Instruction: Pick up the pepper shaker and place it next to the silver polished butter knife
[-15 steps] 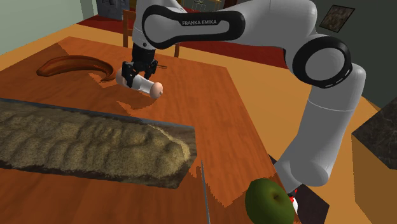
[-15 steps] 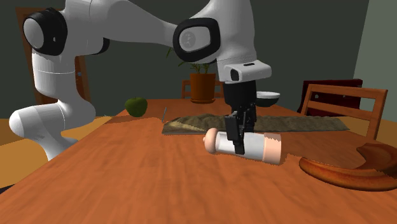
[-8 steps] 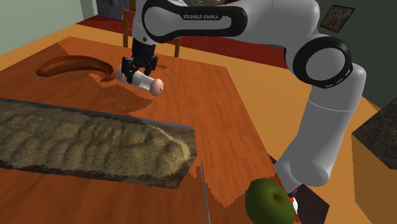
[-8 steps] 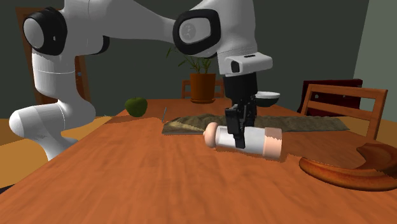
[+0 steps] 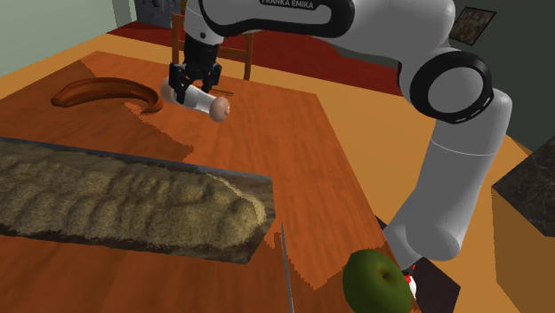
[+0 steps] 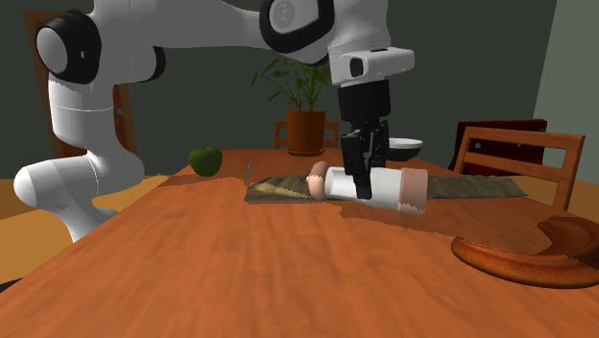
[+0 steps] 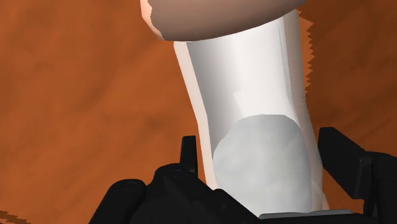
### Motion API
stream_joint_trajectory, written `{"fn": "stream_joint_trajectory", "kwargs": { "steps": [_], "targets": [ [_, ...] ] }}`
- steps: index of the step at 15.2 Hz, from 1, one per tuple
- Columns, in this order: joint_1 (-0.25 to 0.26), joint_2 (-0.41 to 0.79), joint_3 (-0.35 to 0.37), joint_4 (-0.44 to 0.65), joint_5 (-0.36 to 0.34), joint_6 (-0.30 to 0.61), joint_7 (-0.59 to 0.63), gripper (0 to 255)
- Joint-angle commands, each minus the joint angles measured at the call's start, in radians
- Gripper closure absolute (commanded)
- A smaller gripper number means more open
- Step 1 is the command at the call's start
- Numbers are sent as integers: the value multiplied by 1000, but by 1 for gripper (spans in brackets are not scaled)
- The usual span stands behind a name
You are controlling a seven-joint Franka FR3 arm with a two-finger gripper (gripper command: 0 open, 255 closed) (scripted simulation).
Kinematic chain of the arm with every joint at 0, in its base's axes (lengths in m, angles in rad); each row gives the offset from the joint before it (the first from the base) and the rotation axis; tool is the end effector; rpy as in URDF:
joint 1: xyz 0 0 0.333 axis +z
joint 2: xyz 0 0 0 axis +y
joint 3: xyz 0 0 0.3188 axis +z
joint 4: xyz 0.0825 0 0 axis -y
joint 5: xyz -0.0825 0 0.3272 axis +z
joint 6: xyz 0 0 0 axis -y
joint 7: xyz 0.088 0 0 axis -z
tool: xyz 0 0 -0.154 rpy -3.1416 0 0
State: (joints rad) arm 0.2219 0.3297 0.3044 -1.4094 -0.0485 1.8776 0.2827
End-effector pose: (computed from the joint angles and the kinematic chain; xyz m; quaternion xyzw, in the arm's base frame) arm 0.5550 0.2855 0.5017 -0.9901 -0.1153 -0.0609 0.0524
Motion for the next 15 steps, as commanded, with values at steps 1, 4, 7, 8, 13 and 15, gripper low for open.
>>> {"fn": "stream_joint_trajectory", "kwargs": {
  "steps": [1,4,7,8,13,15],
  "targets": [
    [2,2,1,32,-1,-30,1,255],
    [6,9,1,82,-3,-74,2,255],
    [10,19,2,138,-6,-119,4,255],
    [12,23,2,157,-7,-135,5,255],
    [24,51,2,268,-16,-218,10,255],
    [31,66,2,317,-21,-252,11,255]
  ]
}}
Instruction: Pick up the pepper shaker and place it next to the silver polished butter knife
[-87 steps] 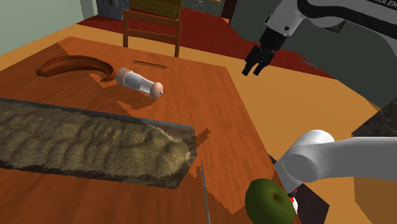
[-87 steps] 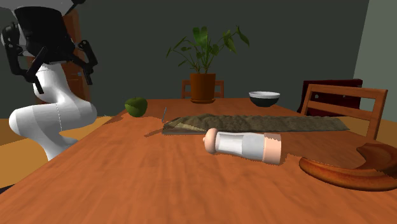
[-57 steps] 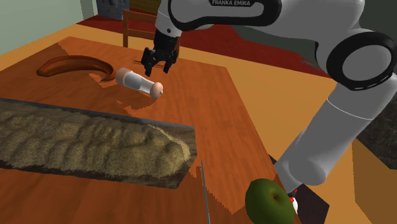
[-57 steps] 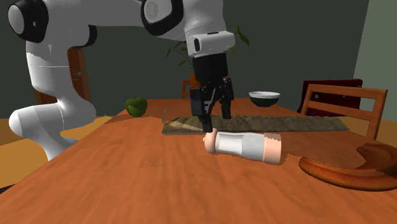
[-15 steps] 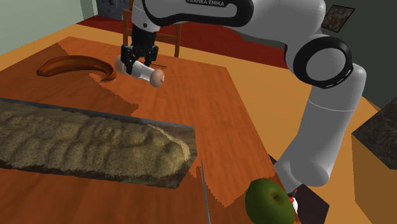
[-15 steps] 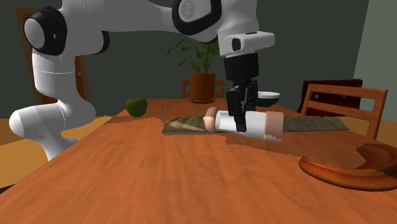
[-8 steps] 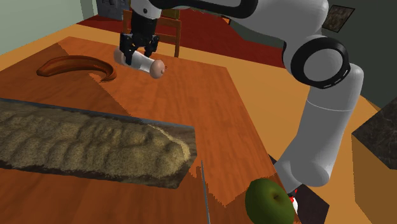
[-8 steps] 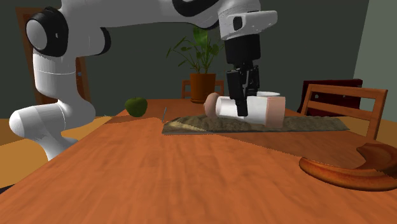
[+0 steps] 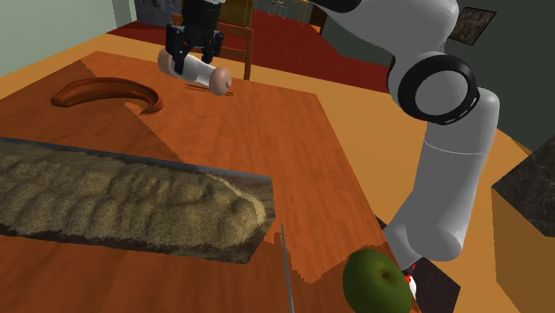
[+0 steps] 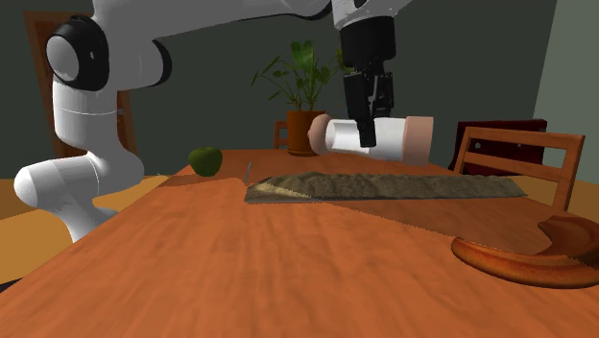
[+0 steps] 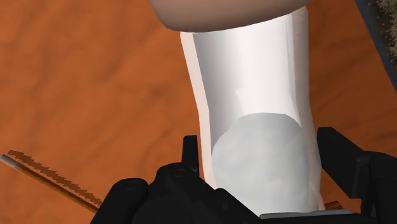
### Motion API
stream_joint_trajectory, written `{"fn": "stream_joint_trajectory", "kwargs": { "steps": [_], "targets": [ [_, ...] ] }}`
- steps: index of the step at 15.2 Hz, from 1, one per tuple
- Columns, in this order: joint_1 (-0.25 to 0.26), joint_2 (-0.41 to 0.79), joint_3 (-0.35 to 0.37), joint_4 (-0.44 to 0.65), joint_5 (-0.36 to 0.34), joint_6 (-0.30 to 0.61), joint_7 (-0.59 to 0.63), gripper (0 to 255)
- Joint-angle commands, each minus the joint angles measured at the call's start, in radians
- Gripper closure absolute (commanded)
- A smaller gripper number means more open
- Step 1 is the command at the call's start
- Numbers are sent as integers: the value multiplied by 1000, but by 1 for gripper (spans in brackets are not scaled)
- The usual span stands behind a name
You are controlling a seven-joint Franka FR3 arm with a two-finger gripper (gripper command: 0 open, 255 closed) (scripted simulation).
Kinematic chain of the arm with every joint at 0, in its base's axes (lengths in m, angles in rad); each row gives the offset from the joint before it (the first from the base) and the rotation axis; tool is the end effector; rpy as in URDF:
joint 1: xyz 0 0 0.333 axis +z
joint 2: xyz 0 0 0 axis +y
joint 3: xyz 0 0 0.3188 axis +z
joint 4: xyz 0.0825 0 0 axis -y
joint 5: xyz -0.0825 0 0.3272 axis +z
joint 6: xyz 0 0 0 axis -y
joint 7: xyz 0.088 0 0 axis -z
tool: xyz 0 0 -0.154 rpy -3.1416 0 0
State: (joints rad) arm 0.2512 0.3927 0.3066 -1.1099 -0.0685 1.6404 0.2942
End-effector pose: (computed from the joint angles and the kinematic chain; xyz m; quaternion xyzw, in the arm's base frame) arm 0.5553 0.2860 0.5681 -0.9901 -0.1154 -0.0609 0.0525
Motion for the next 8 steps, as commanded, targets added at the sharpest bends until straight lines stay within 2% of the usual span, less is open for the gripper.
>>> {"fn": "stream_joint_trajectory", "kwargs": {
  "steps": [1,4,8],
  "targets": [
    [-3,-47,5,-57,11,11,8,255],
    [-9,-178,20,-241,43,69,32,255],
    [-1,-326,38,-429,84,117,64,255]
  ]
}}
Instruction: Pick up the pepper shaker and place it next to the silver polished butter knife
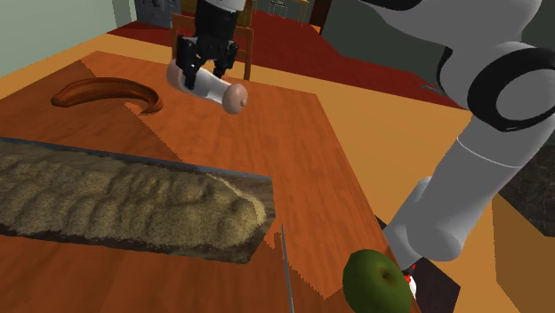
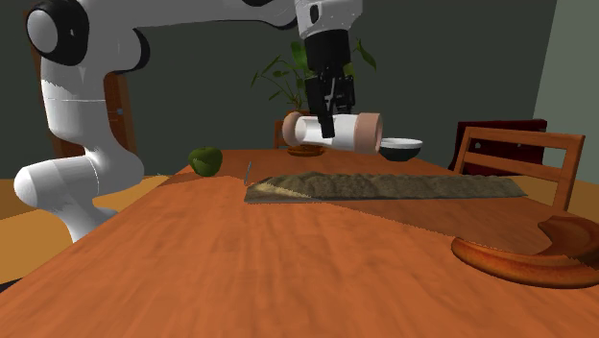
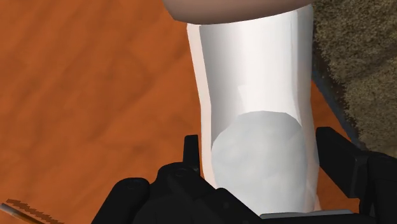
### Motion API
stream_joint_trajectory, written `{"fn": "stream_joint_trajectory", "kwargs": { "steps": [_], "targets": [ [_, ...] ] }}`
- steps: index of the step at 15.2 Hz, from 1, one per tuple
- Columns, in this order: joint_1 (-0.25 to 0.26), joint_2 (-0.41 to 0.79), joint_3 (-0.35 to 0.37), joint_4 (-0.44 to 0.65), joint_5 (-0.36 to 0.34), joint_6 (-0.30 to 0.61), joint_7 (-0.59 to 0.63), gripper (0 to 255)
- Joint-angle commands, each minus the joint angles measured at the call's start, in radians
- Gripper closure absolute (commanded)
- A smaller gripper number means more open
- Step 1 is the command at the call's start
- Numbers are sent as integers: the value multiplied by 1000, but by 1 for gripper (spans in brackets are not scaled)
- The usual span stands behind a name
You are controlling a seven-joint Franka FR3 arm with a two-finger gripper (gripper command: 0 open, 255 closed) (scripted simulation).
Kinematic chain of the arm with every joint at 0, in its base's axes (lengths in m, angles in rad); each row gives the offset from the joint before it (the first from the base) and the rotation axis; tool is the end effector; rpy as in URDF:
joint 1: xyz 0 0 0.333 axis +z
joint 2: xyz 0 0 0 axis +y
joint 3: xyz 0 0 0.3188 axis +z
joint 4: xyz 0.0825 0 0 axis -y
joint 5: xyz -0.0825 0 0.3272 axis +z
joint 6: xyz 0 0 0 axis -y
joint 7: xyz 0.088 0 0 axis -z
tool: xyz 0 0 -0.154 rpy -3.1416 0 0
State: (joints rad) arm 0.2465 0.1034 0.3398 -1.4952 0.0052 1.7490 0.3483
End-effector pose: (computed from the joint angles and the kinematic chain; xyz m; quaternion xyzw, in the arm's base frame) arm 0.4654 0.2987 0.5790 -0.9900 -0.1159 -0.0608 0.0527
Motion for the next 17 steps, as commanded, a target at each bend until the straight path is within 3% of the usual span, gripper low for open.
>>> {"fn": "stream_joint_trajectory", "kwargs": {
  "steps": [1,9,17],
  "targets": [
    [7,-71,10,-84,20,17,19,255],
    [55,-313,51,-338,99,49,95,255],
    [125,-513,108,-501,177,33,196,255]
  ]
}}
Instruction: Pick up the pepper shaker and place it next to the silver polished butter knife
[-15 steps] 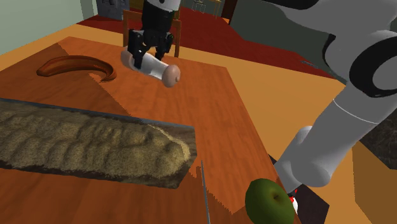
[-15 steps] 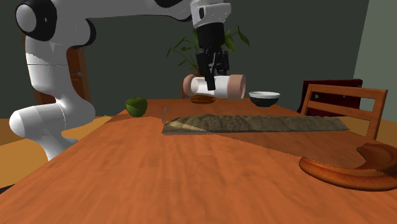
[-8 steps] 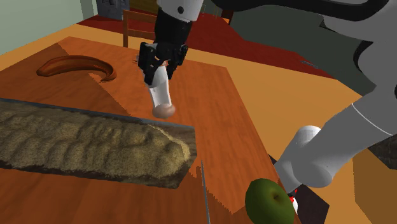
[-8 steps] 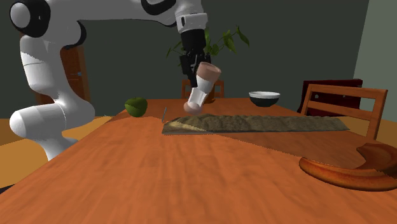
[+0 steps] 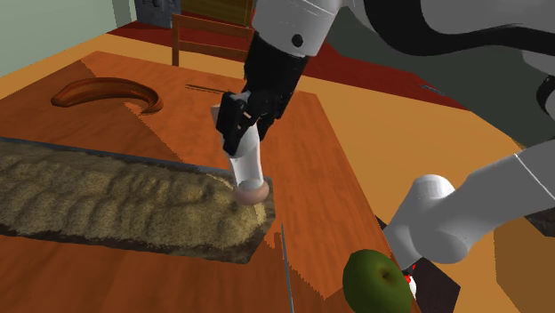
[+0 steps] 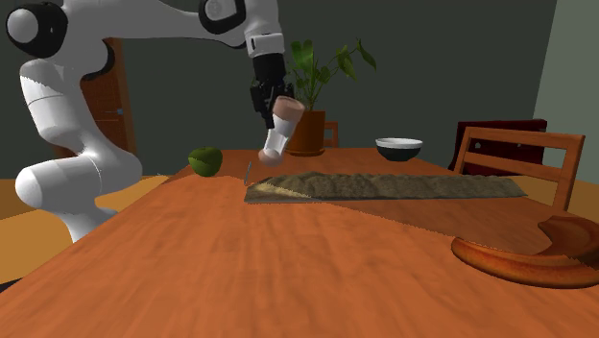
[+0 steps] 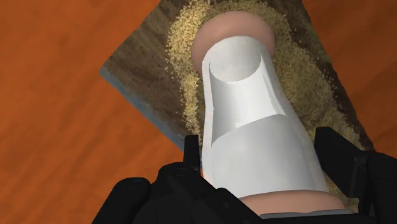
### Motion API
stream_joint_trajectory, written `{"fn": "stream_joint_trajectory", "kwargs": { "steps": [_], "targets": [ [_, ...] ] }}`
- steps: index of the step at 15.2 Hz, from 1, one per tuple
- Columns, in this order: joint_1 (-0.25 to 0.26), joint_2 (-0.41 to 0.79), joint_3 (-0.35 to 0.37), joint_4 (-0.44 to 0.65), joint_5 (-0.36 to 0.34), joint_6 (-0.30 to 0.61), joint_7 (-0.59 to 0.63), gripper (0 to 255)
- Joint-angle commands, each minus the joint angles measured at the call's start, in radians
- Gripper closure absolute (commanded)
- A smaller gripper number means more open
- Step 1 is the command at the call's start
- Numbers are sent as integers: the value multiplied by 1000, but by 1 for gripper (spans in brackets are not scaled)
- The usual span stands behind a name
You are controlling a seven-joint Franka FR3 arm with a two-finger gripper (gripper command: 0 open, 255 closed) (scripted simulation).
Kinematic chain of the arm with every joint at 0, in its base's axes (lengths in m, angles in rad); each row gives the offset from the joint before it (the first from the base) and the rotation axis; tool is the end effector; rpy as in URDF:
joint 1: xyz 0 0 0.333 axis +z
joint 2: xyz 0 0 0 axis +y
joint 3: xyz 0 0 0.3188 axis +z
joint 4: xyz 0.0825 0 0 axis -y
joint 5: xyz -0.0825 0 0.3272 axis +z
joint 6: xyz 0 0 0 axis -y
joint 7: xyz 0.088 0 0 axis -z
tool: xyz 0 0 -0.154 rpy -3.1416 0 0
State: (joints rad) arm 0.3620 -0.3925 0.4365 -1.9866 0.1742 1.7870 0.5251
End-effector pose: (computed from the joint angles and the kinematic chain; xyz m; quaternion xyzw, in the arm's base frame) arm 0.2489 0.3296 0.5811 -0.9900 -0.1159 -0.0606 0.0525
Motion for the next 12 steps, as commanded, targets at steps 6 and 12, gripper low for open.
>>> {"fn": "stream_joint_trajectory", "kwargs": {
  "steps": [6,12],
  "targets": [
    [69,-138,68,-79,66,-36,114,255],
    [127,-229,139,-108,124,-74,224,255]
  ]
}}
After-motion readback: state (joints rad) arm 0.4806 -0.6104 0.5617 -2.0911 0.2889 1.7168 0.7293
